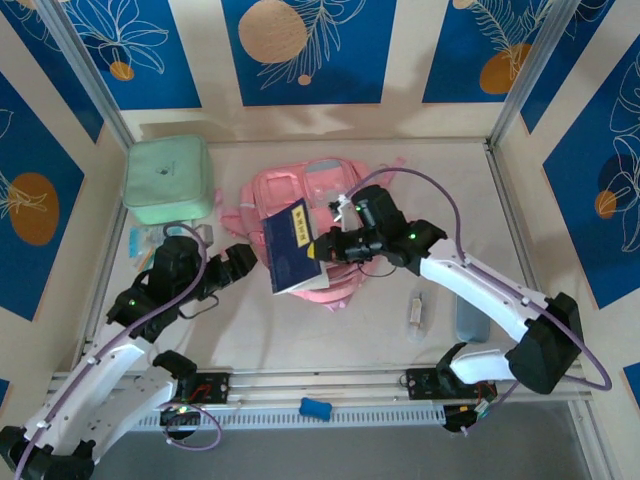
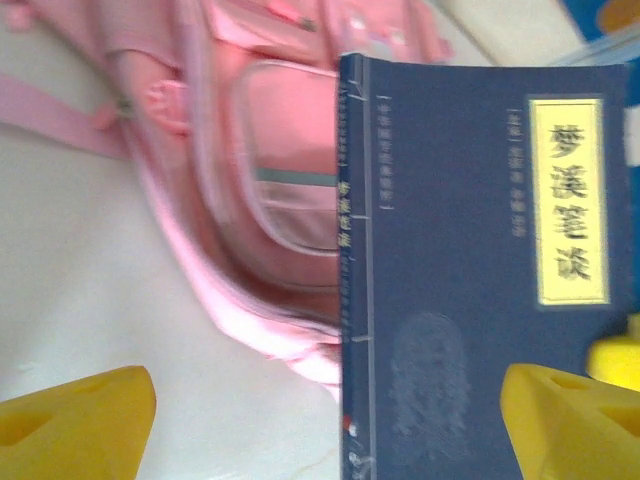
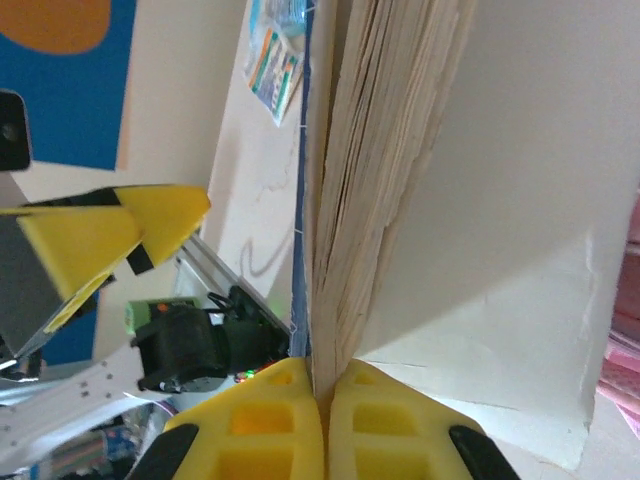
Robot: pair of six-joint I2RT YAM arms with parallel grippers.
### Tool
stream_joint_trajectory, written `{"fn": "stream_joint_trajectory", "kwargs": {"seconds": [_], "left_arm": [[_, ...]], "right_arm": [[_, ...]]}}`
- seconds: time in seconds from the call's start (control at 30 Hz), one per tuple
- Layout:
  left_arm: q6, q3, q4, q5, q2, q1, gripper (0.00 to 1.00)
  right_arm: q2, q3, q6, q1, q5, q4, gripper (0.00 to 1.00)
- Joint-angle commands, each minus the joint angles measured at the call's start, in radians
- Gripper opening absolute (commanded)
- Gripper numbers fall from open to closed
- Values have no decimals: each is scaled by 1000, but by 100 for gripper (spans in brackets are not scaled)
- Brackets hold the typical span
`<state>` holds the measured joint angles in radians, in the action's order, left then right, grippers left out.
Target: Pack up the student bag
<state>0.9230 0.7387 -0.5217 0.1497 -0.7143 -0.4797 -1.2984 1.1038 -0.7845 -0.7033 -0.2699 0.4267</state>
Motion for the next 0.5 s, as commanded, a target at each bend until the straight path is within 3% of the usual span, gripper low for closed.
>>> {"fn": "stream_joint_trajectory", "kwargs": {"seconds": [0.0, 0.13, 0.3, 0.47], "left_arm": [[75, -50, 240, 176, -35, 6, 88], [152, -94, 451, 240, -97, -13, 84], [196, -109, 628, 226, -179, -65, 85], [221, -90, 792, 272, -294, -100, 75]], "right_arm": [[66, -30, -26, 58, -121, -62, 0], [111, -70, -51, 125, -160, -96, 0], [139, -122, -71, 175, -227, -186, 0], [134, -165, -97, 221, -297, -249, 0]]}}
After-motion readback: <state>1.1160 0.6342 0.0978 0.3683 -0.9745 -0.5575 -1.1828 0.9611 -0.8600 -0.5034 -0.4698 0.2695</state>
